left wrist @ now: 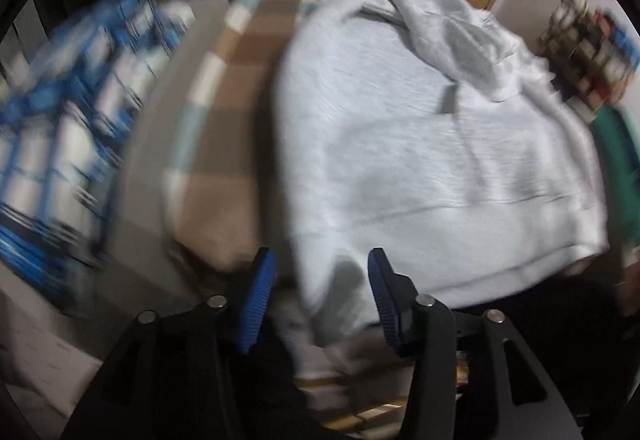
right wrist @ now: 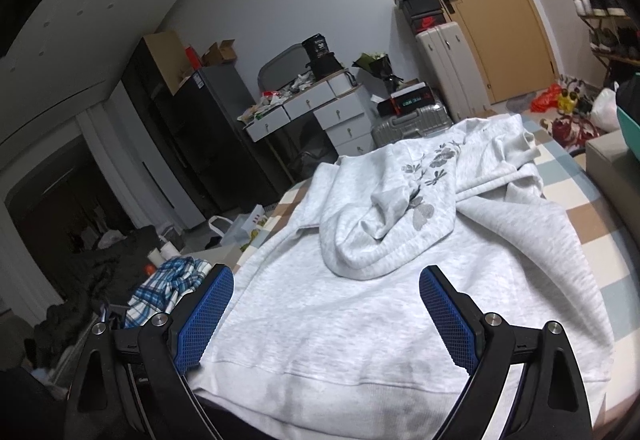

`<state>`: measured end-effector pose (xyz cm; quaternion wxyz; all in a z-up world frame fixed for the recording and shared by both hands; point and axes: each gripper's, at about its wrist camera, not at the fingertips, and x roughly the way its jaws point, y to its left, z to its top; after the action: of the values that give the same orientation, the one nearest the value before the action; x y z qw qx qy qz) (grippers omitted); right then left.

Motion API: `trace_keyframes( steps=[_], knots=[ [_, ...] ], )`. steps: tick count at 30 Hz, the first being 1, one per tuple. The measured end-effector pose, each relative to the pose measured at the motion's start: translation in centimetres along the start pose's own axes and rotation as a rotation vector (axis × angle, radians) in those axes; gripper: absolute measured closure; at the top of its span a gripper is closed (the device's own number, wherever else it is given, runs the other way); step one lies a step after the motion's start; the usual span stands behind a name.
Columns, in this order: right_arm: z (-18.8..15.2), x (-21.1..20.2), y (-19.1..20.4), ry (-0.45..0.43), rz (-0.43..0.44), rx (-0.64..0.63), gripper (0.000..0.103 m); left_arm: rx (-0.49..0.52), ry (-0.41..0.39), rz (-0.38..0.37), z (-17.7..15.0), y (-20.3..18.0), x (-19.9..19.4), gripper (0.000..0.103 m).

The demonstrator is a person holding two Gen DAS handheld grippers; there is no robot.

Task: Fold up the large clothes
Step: 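Grasp the ribbed sleeve cuff with the right gripper while the left gripper holds the hem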

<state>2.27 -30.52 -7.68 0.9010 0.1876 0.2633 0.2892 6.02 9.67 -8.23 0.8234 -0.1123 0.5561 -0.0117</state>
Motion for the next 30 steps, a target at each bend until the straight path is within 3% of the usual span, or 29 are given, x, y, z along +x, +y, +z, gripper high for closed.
trace_keyframes(
  steps=[2, 3, 7, 8, 9, 11, 12, 19, 25, 30],
  knots=[
    [0.0, 0.0, -0.1, 0.002, 0.003, 0.007, 0.008, -0.073, 0.050, -0.072, -0.1, 0.7, 1.0, 0.058],
    [0.0, 0.0, -0.2, 0.001, 0.003, 0.010, 0.008, -0.077, 0.025, -0.073, -0.3, 0.6, 0.8, 0.054],
    [-0.1, -0.2, -0.3, -0.003, -0.003, 0.015, 0.008, -0.024, 0.016, 0.000, -0.7, -0.8, 1.1, 0.054],
    [-0.1, -0.2, -0.4, -0.003, -0.003, 0.017, 0.008, 0.017, 0.009, 0.039, -0.9, -1.5, 1.2, 0.058],
    [-0.1, -0.2, -0.5, -0.002, -0.002, 0.021, 0.008, 0.053, 0.001, 0.086, -0.8, -2.1, 1.2, 0.072],
    [0.0, -0.2, -0.6, 0.000, 0.000, 0.030, 0.008, 0.100, -0.012, 0.124, -0.3, -2.7, 1.5, 0.083],
    [0.0, -0.1, -0.7, 0.003, 0.003, 0.038, 0.008, 0.121, -0.017, 0.154, -0.4, -3.0, 1.4, 0.096],
    [0.0, 0.0, -1.0, 0.006, 0.006, 0.056, 0.008, 0.417, -0.082, 0.449, -2.2, -6.5, 1.2, 0.100],
    [-0.1, 0.0, -1.6, 0.005, 0.001, 0.087, 0.008, 0.306, -0.061, 0.344, -1.4, -4.7, 0.9, 0.100],
    [0.6, -1.7, -3.7, 0.021, -0.014, 0.161, 0.008, 0.198, -0.093, 0.134, -0.3, -3.1, -1.3, 0.099]
  ],
)
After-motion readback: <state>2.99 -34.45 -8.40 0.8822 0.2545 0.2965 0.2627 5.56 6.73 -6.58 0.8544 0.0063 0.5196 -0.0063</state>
